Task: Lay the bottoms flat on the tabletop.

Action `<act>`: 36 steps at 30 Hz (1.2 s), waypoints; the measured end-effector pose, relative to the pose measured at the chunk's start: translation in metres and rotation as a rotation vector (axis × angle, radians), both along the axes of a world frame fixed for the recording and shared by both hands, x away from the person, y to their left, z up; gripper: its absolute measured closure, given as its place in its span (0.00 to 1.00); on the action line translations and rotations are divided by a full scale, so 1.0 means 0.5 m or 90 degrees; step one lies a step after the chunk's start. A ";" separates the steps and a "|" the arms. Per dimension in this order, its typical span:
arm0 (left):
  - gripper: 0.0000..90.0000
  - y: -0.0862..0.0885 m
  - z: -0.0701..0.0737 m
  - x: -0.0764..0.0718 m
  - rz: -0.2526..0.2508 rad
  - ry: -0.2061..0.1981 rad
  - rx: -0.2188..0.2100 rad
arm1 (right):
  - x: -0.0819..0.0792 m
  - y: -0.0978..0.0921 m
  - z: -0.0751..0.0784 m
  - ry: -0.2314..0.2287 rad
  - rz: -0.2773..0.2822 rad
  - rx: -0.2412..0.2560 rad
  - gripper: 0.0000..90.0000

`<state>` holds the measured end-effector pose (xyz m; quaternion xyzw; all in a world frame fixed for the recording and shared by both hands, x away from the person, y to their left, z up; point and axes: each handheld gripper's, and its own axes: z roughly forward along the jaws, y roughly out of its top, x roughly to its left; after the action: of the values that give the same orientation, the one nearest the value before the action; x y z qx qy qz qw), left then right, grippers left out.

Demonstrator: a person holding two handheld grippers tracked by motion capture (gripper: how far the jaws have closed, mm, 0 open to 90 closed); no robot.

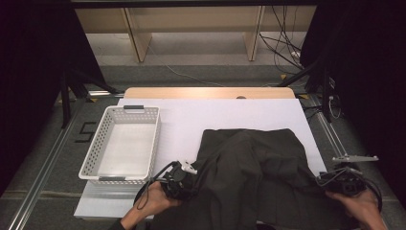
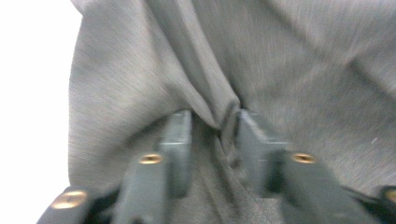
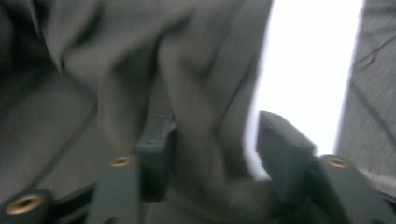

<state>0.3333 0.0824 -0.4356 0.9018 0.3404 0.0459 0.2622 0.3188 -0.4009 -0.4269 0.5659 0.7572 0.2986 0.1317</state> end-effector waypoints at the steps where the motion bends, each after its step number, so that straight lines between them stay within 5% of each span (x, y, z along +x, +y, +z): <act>1: 0.53 0.003 0.011 0.006 0.011 -0.009 -0.006 | 0.004 -0.004 0.012 -0.023 -0.009 0.004 0.47; 7: 0.39 -0.001 0.040 0.076 0.092 -0.043 -0.055 | 0.067 -0.010 0.054 -0.068 -0.051 0.025 0.34; 11: 0.35 -0.025 0.026 0.130 0.135 -0.036 -0.076 | 0.126 0.015 0.048 -0.054 -0.050 0.028 0.30; 19: 0.28 -0.074 -0.033 0.234 0.195 -0.041 -0.050 | 0.225 0.061 -0.002 0.013 -0.038 -0.005 0.31; 22: 0.28 -0.079 -0.061 0.267 0.210 -0.030 -0.046 | 0.243 0.070 -0.023 0.022 -0.043 -0.040 0.31; 25: 0.28 -0.084 -0.082 0.281 0.207 -0.012 -0.057 | 0.245 0.071 -0.037 0.040 -0.037 -0.032 0.32; 27: 0.28 -0.090 -0.086 0.280 0.204 -0.024 -0.056 | 0.245 0.067 -0.040 0.041 -0.038 -0.026 0.33; 31: 0.44 -0.090 -0.086 0.274 0.196 -0.054 -0.039 | 0.244 0.067 -0.045 0.048 -0.038 -0.018 0.35; 33: 0.67 -0.084 -0.089 0.271 0.189 -0.057 -0.075 | 0.245 0.068 -0.049 0.053 -0.038 -0.012 0.38; 36: 0.92 -0.089 -0.087 0.267 0.178 -0.061 -0.079 | 0.247 0.069 -0.056 0.058 -0.035 -0.013 0.40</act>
<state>0.4669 0.0381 -0.4792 0.8244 0.4522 0.1039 0.3242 0.4424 -0.3663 -0.4550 0.5978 0.7498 0.2609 0.1112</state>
